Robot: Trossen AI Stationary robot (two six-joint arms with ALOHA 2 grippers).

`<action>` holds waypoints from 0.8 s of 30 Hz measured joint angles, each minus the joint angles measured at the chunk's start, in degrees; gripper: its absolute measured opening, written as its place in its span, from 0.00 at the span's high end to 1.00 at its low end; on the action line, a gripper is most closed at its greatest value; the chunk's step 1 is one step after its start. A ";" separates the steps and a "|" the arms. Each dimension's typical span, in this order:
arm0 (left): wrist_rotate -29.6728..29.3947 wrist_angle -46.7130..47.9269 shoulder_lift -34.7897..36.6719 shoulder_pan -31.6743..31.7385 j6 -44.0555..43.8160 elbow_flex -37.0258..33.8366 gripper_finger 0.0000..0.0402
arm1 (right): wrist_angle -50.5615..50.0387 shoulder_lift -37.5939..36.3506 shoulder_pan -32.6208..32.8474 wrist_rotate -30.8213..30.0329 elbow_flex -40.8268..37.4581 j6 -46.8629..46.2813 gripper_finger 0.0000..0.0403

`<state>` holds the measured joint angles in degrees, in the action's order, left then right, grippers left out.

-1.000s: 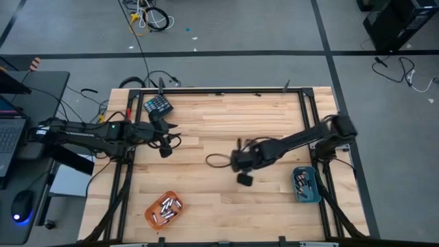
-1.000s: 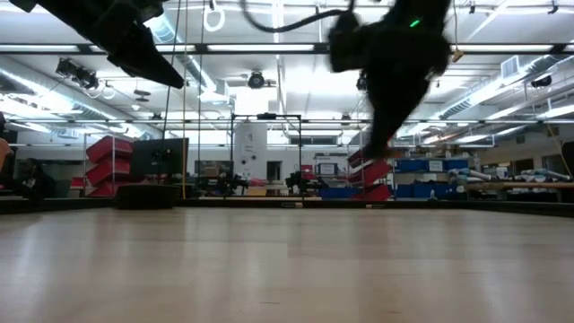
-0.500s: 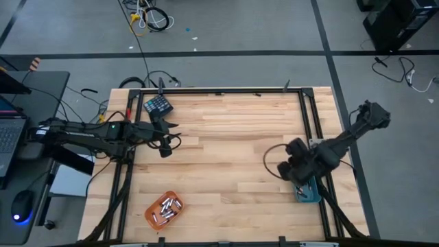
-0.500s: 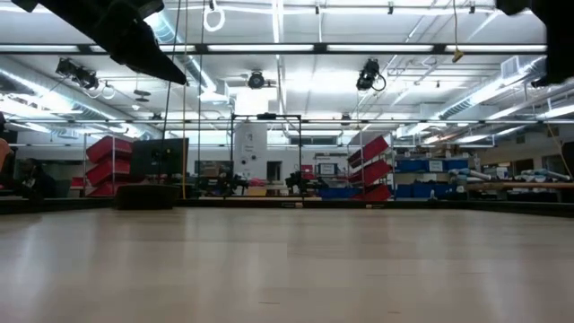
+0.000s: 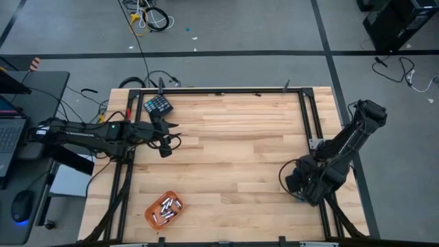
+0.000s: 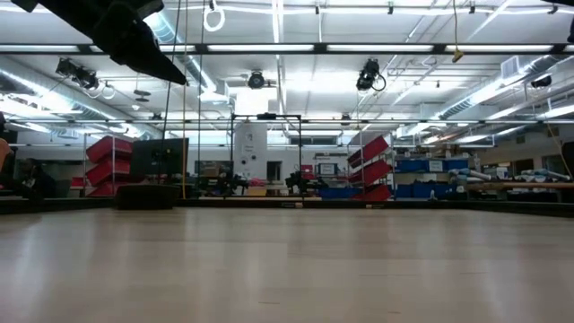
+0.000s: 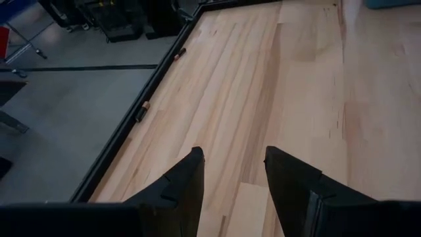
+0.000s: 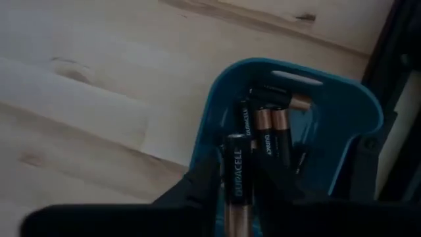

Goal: Sort batteries
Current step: Put the black battery into the blue bin

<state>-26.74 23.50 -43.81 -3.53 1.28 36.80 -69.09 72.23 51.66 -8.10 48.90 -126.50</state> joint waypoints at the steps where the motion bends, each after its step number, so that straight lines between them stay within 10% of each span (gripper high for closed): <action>1: 0.00 -0.02 0.00 0.00 0.00 0.00 0.61 | -0.10 0.00 -0.03 -0.01 0.12 0.00 0.78; 8: 0.00 -0.02 0.00 -0.02 0.00 0.00 0.61 | -0.41 0.02 -1.80 -1.17 1.59 0.17 0.65; 13: 0.00 -0.22 0.00 0.00 0.00 0.00 0.61 | 2.92 0.04 -5.72 -22.89 3.63 6.67 0.66; 24: -0.02 -8.26 -0.66 0.00 4.44 -1.08 0.61 | 17.74 0.04 -38.13 -34.04 11.26 55.85 0.77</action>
<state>-26.76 15.24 -44.47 -3.53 5.72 35.72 -51.35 72.27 13.53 -42.14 60.16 -70.65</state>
